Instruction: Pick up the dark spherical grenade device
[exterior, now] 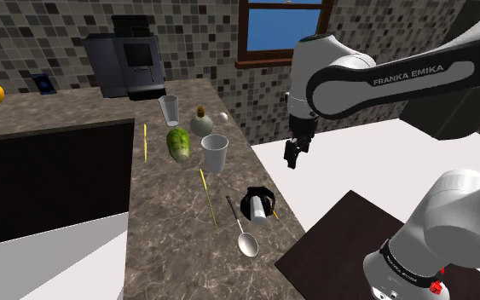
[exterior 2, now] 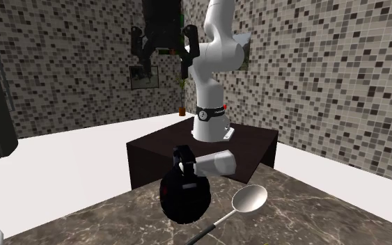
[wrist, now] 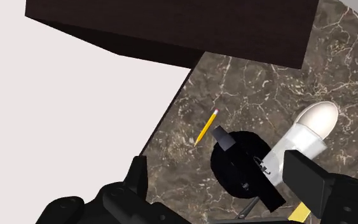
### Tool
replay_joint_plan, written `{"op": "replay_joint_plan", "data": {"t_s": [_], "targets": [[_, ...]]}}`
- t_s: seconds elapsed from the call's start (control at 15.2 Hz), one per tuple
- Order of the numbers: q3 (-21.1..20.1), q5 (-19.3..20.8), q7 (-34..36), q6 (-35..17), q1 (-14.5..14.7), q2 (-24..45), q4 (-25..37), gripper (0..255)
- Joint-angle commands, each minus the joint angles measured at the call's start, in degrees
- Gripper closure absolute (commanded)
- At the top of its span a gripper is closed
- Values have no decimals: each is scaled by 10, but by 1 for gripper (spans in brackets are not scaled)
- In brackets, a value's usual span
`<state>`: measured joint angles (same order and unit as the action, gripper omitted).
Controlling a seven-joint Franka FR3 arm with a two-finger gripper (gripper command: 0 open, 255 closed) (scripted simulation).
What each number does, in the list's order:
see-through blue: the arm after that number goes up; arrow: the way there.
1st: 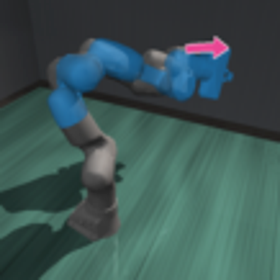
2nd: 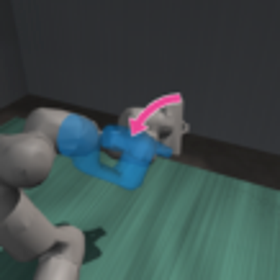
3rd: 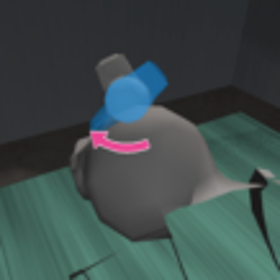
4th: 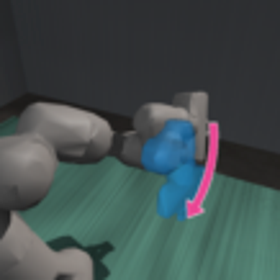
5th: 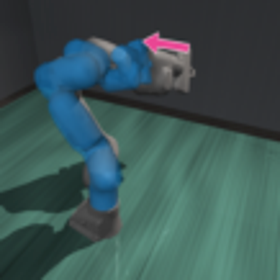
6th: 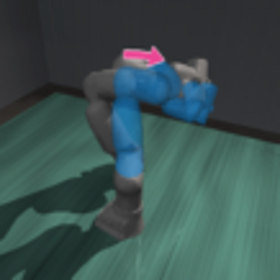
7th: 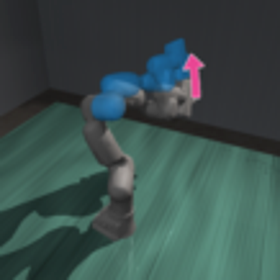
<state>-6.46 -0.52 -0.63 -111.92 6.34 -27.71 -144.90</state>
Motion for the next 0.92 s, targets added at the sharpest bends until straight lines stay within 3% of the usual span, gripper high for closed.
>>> {"op": "replay_joint_plan", "data": {"t_s": [0.0, 0.53, 0.86], "targets": [[-12, 2, -1, -41, 8, 36, 1, 0], [-60, 37, 13, -178, 34, 192, 40, 0], [-75, 68, 31, -232, 41, 259, 58, 0]]}}
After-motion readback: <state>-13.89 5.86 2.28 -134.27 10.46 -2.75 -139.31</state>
